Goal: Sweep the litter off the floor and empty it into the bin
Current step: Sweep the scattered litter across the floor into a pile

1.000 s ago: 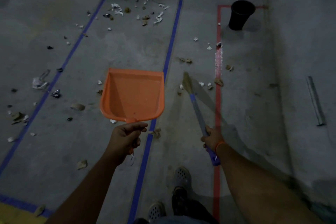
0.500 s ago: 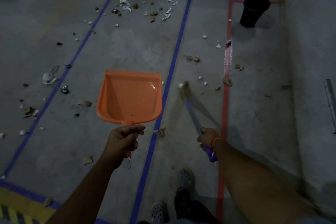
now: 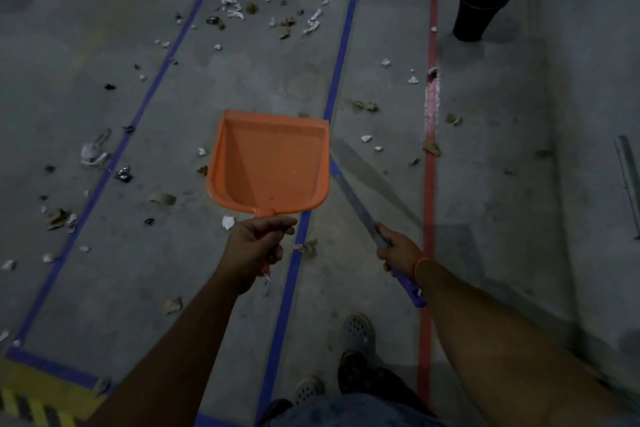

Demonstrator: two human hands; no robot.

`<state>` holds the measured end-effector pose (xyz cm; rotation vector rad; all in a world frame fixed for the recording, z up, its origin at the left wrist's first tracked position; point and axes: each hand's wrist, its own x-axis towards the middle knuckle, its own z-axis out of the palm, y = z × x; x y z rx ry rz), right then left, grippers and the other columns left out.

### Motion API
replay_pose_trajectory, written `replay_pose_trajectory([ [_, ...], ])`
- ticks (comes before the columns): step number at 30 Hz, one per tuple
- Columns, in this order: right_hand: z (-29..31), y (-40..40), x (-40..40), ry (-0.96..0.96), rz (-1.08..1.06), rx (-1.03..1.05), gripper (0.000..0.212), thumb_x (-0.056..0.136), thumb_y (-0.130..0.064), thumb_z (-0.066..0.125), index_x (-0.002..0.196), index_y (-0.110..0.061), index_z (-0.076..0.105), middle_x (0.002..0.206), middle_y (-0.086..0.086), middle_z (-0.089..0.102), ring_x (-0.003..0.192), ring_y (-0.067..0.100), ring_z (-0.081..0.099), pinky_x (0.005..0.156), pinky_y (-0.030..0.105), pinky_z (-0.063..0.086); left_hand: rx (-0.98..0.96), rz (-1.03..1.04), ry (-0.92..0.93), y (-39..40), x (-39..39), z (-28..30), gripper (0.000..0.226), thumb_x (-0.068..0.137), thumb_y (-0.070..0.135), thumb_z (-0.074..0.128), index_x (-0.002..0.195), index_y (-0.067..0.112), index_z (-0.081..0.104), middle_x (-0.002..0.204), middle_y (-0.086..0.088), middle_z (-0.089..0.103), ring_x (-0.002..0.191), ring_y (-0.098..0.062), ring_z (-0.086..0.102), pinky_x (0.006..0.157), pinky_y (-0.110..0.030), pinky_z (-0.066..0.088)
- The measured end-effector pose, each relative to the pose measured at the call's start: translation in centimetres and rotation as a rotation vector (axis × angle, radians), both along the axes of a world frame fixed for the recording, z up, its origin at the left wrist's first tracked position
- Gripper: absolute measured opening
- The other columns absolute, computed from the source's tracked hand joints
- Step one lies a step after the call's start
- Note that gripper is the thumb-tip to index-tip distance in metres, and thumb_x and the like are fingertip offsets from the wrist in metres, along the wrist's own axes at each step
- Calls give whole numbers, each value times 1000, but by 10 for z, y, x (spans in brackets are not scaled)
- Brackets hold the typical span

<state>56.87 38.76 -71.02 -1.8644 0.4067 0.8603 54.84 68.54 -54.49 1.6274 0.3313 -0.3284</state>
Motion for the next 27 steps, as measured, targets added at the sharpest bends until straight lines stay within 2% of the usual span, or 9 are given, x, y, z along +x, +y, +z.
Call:
replay_pose_trajectory([
  [3,1,-26,1,6,-117,-19,75,92,-5,51,153,-38,25,126,10,56,67,28,73,53,29,52,-20,-24,-6,-11,8,-2,30,95,-13,46,110,-3,70,91,-11,72,46,-13,53,39,-18,38],
  [6,6,-52,1,36,-251,-49,73,94,-2,48,152,-38,24,110,11,56,69,35,70,57,35,51,-28,-52,-11,-22,17,-3,29,96,-13,46,111,-5,69,92,-12,71,45,-13,54,38,-18,37],
  [11,8,-93,8,73,-402,-129,59,88,7,49,142,-18,41,106,21,53,42,25,61,37,25,49,-26,-98,-11,-39,37,-1,32,96,-14,45,109,-1,71,88,-6,73,47,-13,54,40,-19,39],
  [14,-1,-106,13,116,-415,-217,41,84,9,51,125,7,50,88,22,54,39,24,54,36,25,46,-39,-123,-25,-43,48,1,32,96,-13,46,108,0,72,88,-8,73,47,-13,55,41,-19,40],
  [16,-3,-107,18,140,-380,-262,34,79,9,52,113,12,55,73,20,56,37,24,53,38,27,47,-42,-136,-34,-43,58,3,31,96,-12,48,107,2,73,88,-8,74,47,-14,54,42,-20,40],
  [18,3,-97,24,156,-282,-275,28,79,10,53,107,6,56,67,17,56,44,24,53,41,27,47,-27,-149,-39,-42,71,2,31,96,-11,48,107,3,73,90,-8,74,48,-15,54,44,-21,40],
  [20,6,-83,31,172,-194,-234,37,82,8,54,116,-5,57,69,15,57,48,24,55,44,28,47,-17,-160,-36,-40,85,0,30,97,-11,47,109,1,73,90,-7,74,48,-15,54,43,-21,40],
  [23,9,-61,53,167,-35,-166,64,85,4,54,144,-20,44,88,16,60,53,24,57,43,26,46,-8,-176,-31,-41,109,-1,29,97,-11,47,110,-1,71,89,-4,74,47,-14,54,40,-19,39],
  [27,18,-41,93,126,124,-125,72,89,1,52,152,-29,32,107,18,58,53,22,57,45,27,47,-35,-192,-34,-42,152,3,32,97,-13,45,109,0,71,89,-5,74,46,-12,53,39,-18,37],
])
